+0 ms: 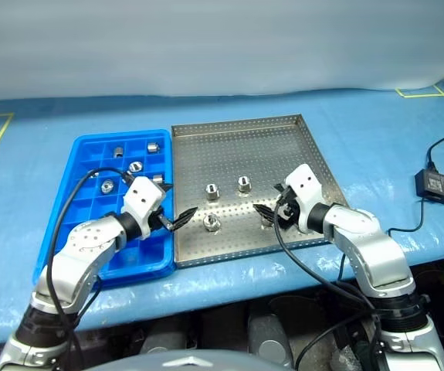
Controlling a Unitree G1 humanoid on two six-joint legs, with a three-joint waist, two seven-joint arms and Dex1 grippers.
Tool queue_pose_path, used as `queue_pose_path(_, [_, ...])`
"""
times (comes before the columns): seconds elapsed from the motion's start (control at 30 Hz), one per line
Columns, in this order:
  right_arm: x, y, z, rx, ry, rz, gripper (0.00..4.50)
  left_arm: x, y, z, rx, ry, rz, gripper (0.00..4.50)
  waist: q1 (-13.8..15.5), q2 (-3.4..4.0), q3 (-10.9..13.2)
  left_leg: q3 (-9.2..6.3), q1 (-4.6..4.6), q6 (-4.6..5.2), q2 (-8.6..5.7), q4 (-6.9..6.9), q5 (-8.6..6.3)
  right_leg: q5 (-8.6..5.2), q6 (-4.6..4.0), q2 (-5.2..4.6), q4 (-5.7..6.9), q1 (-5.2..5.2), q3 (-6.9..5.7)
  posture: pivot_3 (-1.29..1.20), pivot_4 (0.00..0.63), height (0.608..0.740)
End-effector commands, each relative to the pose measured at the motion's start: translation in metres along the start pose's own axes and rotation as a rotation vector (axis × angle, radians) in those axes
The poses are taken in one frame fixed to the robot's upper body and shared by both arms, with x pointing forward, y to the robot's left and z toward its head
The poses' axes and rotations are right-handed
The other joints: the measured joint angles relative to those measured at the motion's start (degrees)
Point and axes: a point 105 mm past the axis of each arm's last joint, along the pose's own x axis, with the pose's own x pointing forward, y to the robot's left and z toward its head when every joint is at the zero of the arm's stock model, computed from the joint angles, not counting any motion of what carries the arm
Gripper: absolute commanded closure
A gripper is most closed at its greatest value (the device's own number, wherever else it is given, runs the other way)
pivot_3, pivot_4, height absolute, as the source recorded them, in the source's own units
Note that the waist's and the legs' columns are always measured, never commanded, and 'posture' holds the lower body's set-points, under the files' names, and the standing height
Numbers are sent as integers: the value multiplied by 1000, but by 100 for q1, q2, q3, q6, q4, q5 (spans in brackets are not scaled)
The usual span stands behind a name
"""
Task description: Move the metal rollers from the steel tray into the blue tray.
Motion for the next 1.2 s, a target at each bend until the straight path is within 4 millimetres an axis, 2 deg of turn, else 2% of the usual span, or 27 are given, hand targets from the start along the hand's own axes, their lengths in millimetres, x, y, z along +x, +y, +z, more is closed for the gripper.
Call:
queue_pose_path(0.03, [0, -3, 12, -25, -41, -14, 18, -3, 2, 7, 16, -25, 18, 0, 6, 0, 0, 0, 0, 0, 0, 0, 0, 0, 1, 0, 0, 0, 0, -49, 150, 740])
queue_pose_path(0.93, [-2, 0, 7, -40, -21, 3, 18, -2, -3, 18, -2, -62, -30, 0, 88, 0, 0, 2, 0, 0, -3, 6, 0, 6, -5, 2, 1, 1, 0, -67, 150, 740])
queue_pose_path(1.03, [-3, 3, 7, -39, -21, 17, 18, 0, -7, 24, -6, -77, -71, 0, 88, 0, 0, 2, 0, 0, -3, 7, 0, 6, -5, 2, 1, 1, 0, -73, 150, 740])
queue_pose_path(1.2, [-4, 9, 6, -42, -29, 42, 18, 9, -25, 30, 14, -61, -223, 0, 86, 0, 0, 2, 0, 0, -6, 10, 0, 6, -3, 2, 2, 2, 0, -89, 150, 740])
